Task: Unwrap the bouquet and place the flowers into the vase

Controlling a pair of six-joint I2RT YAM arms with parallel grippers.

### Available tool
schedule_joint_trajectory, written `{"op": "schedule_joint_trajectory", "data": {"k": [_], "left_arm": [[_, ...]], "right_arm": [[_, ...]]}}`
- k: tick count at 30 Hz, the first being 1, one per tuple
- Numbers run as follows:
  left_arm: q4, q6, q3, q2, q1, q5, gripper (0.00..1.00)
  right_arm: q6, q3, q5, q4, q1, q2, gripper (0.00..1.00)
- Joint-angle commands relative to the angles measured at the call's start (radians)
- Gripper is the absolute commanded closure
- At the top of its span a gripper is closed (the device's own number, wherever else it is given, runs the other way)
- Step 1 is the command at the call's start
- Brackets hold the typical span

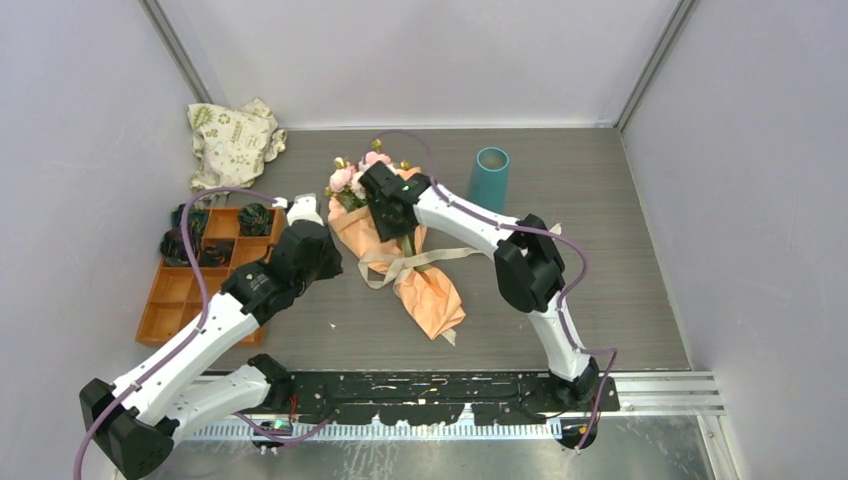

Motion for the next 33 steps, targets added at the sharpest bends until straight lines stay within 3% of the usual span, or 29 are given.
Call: {"op": "schedule_joint_trajectory", "data": {"k": [1,5,15,26,33], "left_arm": [[0.198,0.029,-0.043,0.017,0.002,0.15,0.83],[0.337,0.056,-0.073,0.119,-0.017,0.286,0.83],[0.411,0.115,0.052,0.404,-0.134,0.33,0.83],[0.356,0.18,0.272,0.681,-0.264,0.223,0.83],[0.273,0.217,0.348,0.779,-0.275,0.105,0.72]], "right_arm": [[-0.013,0.051,0.057,0.013,-0.063,-0.033,0.58],[0.029,-0.015,0.09,0.029,-0.107,-0.123,0.58],[0.102,-0.348,0.229,0.109,-0.157,-0.551,0.51],[0.108,-0.499,0.297,0.088,-0.195,-0.785,0.46],[0.111,-0.55,0.282,0.105,-0.218,-0.844,0.45]]}}
